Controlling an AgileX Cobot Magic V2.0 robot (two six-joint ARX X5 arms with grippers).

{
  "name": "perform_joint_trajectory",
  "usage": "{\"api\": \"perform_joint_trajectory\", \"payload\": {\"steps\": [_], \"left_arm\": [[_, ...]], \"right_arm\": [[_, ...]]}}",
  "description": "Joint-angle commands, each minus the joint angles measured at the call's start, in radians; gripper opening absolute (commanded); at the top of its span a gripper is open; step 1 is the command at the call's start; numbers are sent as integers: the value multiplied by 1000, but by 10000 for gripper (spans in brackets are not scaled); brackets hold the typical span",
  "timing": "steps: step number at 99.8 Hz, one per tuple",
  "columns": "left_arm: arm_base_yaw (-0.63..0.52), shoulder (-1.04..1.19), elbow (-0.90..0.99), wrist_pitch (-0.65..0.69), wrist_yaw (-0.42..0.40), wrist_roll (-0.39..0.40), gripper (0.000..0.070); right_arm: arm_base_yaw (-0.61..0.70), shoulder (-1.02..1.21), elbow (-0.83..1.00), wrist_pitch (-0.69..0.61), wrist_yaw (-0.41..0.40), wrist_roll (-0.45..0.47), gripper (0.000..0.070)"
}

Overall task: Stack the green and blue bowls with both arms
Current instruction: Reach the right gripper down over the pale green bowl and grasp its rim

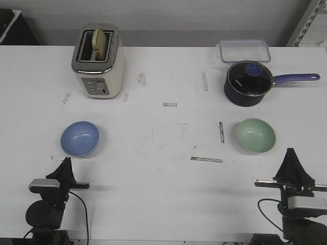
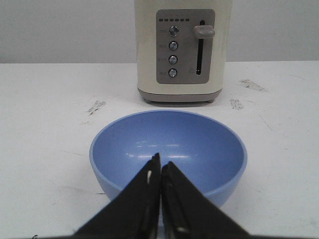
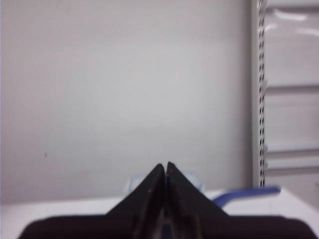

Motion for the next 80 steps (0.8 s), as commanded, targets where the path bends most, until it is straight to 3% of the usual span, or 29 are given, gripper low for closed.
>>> {"api": "perform_joint_trajectory", "payload": {"steps": [1, 26, 35, 43, 59, 80], "left_arm": [[1, -2, -21, 16, 2, -1, 1], [1, -2, -21, 16, 2, -1, 1], [1, -2, -21, 16, 2, -1, 1], [1, -2, -21, 16, 2, -1, 1], [1, -2, -21, 16, 2, -1, 1], [1, -2, -21, 16, 2, -1, 1]], "right_arm": [[1, 103, 129, -87, 4, -5, 18], [0, 504, 513, -381, 3, -17, 269], [-1, 630, 601, -487, 3, -36, 423], [-6, 733, 651, -584, 3, -49, 495], [-61, 913, 663, -692, -6, -85, 564], [-183, 1130, 663, -733, -10, -168, 564]]}}
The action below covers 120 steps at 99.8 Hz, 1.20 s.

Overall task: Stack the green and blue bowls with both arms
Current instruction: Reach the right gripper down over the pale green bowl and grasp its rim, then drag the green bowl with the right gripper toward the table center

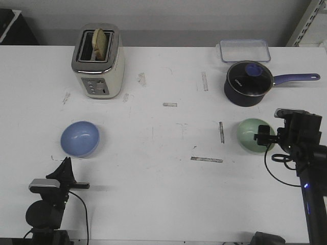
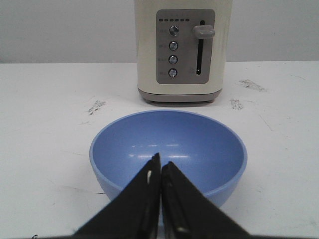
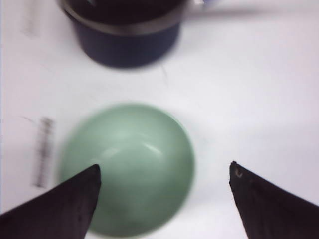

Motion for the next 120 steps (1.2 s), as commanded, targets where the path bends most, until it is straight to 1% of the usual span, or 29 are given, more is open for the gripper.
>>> {"api": "perform_joint_trajectory", "payload": {"steps": [1, 17, 28, 31, 37, 51, 55, 57, 92, 108, 120], "left_arm": [[1, -2, -21, 16, 2, -1, 1], [1, -2, -21, 17, 2, -1, 1], [1, -2, -21, 17, 2, -1, 1], [1, -2, -21, 17, 2, -1, 1], [1, -2, -21, 17, 2, -1, 1], [1, -2, -21, 18, 2, -1, 1], [1, -2, -21, 19, 2, -1, 1], [1, -2, -21, 19, 2, -1, 1], [1, -2, -21, 19, 2, -1, 1], [1, -2, -21, 19, 2, -1, 1], [1, -2, -21, 19, 2, -1, 1]], "right_arm": [[-29, 68, 11, 1, -2, -50, 564], [-85, 193, 11, 18, -70, -55, 560], [-95, 261, 11, 36, -75, -73, 517], [-95, 277, 11, 44, -76, -73, 495], [-95, 302, 11, 63, -76, -73, 405], [-95, 343, 11, 76, -77, -76, 98], [-95, 348, 11, 77, -77, -76, 22], [-95, 348, 11, 79, -77, -76, 0], [-87, 299, 14, 118, -88, -71, 0], [-43, 229, 66, 103, -146, -55, 0], [45, 184, 130, 78, -208, -27, 0]]}}
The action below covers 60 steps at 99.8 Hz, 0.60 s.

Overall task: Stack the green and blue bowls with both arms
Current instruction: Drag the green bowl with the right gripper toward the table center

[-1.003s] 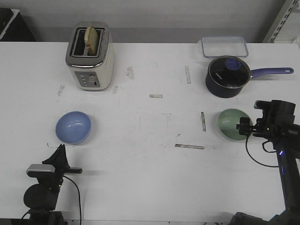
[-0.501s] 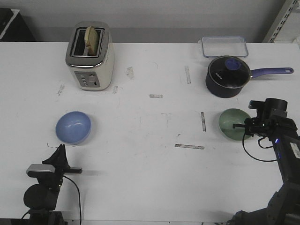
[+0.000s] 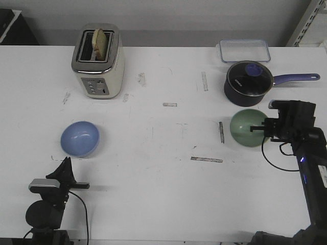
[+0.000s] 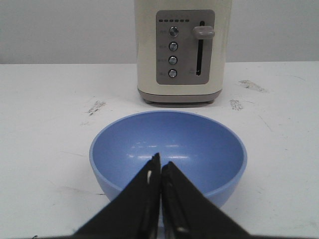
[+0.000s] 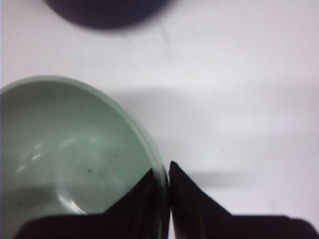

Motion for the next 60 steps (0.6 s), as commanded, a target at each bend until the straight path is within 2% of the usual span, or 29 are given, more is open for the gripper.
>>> {"api": "perform_joint_trajectory", "payload": {"steps": [1, 17, 42, 60], "left_arm": [[1, -2, -21, 17, 2, -1, 1], [1, -2, -21, 17, 2, -1, 1], [1, -2, -21, 17, 2, -1, 1], [1, -2, -21, 16, 2, -1, 1]], "right_arm": [[56, -22, 56, -2, -35, 31, 0], [247, -39, 133, -45, -42, 99, 0], [595, -3, 140, -69, -41, 106, 0], [748, 87, 140, -64, -41, 124, 0]]}}
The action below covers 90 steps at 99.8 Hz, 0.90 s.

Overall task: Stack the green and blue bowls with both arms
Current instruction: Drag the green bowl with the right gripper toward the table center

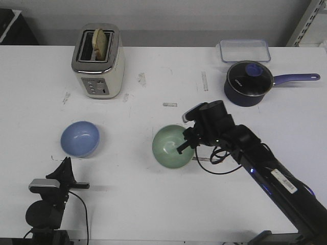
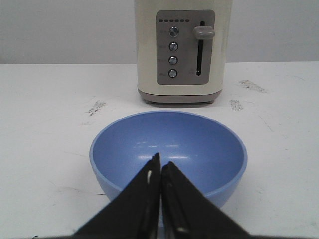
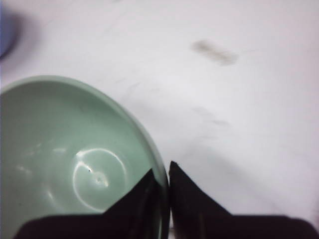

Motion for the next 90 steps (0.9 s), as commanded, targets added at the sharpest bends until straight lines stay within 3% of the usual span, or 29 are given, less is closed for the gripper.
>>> {"api": "perform_joint_trajectory", "payload": {"steps": [1, 23, 66, 72, 83, 90], "left_arm": [[1, -2, -21, 15, 2, -1, 1], [1, -2, -21, 15, 2, -1, 1], [1, -2, -21, 16, 2, -1, 1], [1, -2, -21, 16, 2, -1, 1], [1, -2, -21, 17, 2, -1, 1], [1, -2, -21, 17, 2, -1, 1]], "right_arm": [[38, 51, 15, 8, 0, 21, 0], [120, 191, 15, 15, 3, 16, 0], [133, 290, 15, 32, 6, 12, 21], [132, 285, 15, 30, 0, 12, 104], [132, 279, 19, 29, -27, 12, 377], [131, 271, 27, 24, -43, 11, 472]]}}
